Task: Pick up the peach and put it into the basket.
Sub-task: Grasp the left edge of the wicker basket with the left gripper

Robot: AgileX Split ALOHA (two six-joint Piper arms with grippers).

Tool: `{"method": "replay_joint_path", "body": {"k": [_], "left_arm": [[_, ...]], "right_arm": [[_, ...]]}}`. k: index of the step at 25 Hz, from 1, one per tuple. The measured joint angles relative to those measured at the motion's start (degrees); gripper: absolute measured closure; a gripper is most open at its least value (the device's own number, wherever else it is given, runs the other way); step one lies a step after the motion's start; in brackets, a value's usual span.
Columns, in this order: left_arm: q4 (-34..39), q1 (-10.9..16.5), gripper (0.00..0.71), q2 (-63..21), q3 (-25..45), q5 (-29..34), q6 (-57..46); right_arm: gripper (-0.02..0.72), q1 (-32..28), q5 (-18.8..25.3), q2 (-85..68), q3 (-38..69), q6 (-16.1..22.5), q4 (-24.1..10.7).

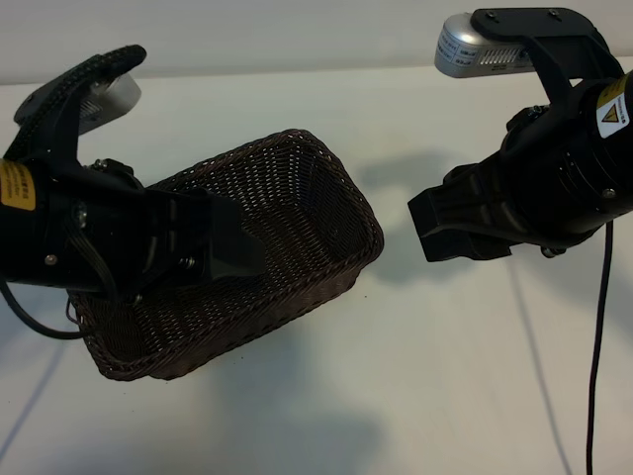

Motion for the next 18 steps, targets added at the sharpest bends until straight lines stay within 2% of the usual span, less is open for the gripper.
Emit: {"method": "replay_joint_path", "body": {"k": [3, 10, 15, 18], "left_arm": [[0.81, 0.58, 0.179, 0.00, 0.00, -0.06, 0.63], [2.80, 4.66, 0.179, 0.00, 0.00, 0.98, 1.30], [10.69, 4.97, 0.199, 0.00, 0.00, 2.91, 1.90], [18.48, 4.97, 0.205, 0.00, 0.00, 6.02, -3.30]], "right_arm": [[0.238, 0.00, 0.00, 0.00, 0.00, 0.00, 0.00], [0.238, 0.00, -0.05, 0.00, 0.00, 0.00, 0.00], [0.238, 0.00, -0.05, 0.00, 0.00, 0.00, 0.00], [0.238, 0.00, -0.05, 0.00, 0.00, 0.00, 0.00]]}}
